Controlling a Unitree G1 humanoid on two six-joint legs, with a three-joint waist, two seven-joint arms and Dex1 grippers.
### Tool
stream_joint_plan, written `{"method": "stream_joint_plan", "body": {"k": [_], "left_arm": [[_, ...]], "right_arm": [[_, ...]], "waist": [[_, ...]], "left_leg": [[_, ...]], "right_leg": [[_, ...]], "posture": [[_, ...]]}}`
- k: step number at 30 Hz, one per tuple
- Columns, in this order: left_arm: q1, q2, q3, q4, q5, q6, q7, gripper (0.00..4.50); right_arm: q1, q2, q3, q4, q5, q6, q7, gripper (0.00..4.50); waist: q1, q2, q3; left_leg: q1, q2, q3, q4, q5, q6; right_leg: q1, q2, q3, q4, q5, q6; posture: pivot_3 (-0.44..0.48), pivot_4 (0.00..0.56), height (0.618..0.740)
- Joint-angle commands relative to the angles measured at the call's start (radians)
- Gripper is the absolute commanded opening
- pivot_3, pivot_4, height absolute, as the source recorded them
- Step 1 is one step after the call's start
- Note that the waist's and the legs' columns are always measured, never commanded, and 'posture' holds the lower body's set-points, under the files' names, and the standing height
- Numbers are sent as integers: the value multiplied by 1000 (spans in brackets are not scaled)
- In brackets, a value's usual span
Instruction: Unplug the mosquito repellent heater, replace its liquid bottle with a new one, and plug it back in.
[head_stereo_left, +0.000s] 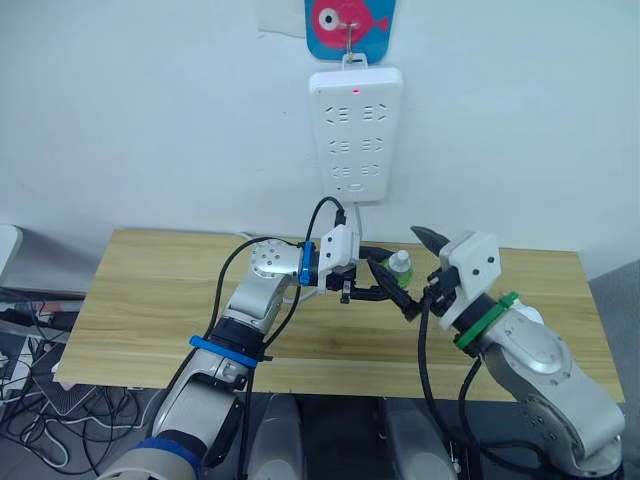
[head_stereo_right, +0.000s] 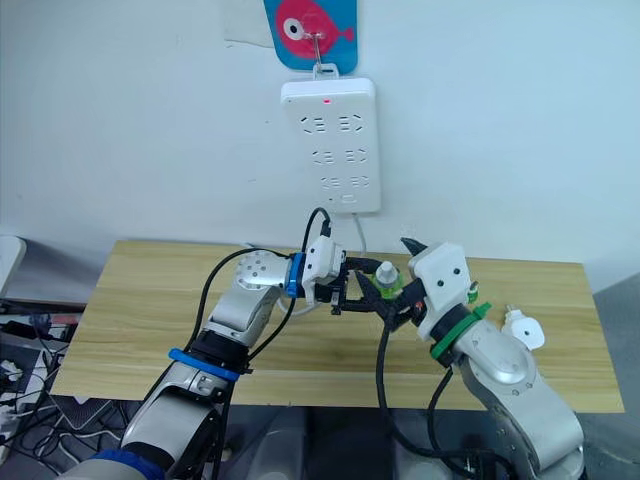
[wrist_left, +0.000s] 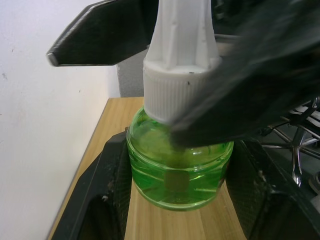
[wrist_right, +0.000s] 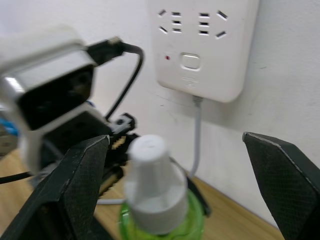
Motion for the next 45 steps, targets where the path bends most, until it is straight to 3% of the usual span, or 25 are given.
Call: {"method": "stream_joint_plan", "body": {"k": [1,7,21,33,36,45], "left_arm": [[-6,-7,2,-40,-20,-6,-5,2260],[-11,-5,3,-28,-17,-12,-7,2260],[-21,-8,5,0,-13,-26,-10,2260],[-26,-10,1,-4,-11,-26,-12,2260],[-23,-5,1,-8,-13,-24,-16,2260],[-19,-8,-2,-8,-10,-32,-19,2260]], "right_arm": [[17,-6,-10,-29,-29,-29,-8,4476],[77,-50,-128,-85,10,-6,31,4476],[236,-137,-250,-204,192,23,126,4476],[-8,30,-103,-122,239,84,-30,4476],[4,20,-89,-104,218,67,-28,3891],[18,-19,-66,-108,196,36,9,665]], "waist": [[0,0,0],[-1,0,0],[-2,0,0],[-4,0,0],[0,0,0],[-3,0,0]], "left_leg": [[0,0,0,0,0,0],[0,0,0,0,0,1],[0,0,0,0,-1,2],[0,0,0,0,-1,1],[0,0,0,0,0,1],[0,0,0,0,-1,1]], "right_leg": [[0,0,0,0,0,0],[0,0,0,0,0,0],[0,0,0,0,0,0],[0,0,0,1,0,0],[0,0,0,0,0,0],[0,0,0,0,0,0]], "posture": [[60,312,740],[57,314,740],[42,317,740],[58,312,740],[58,312,740],[59,310,740]]}}
